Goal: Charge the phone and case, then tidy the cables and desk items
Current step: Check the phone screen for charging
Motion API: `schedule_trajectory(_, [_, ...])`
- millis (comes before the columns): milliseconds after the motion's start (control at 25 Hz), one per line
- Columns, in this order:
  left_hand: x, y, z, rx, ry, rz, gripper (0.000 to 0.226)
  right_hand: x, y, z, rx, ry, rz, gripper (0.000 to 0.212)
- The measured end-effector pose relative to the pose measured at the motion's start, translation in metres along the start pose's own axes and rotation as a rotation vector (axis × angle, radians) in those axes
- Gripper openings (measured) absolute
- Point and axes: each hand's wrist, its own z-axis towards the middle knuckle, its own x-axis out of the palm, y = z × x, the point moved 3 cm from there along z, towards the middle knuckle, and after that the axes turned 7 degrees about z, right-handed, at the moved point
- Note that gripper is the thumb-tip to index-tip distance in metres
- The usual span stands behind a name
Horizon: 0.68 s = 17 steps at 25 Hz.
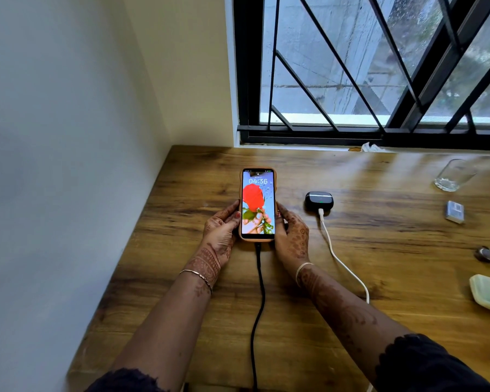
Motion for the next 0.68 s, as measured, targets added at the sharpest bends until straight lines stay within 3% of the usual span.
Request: schedule_trajectory(680, [-0.0052,0.0019,0.0014,-0.025,0.02,-0.02,0.042,-0.0002,-0.0008,-0.0003,-0.007,0.007,-0.041,0.033])
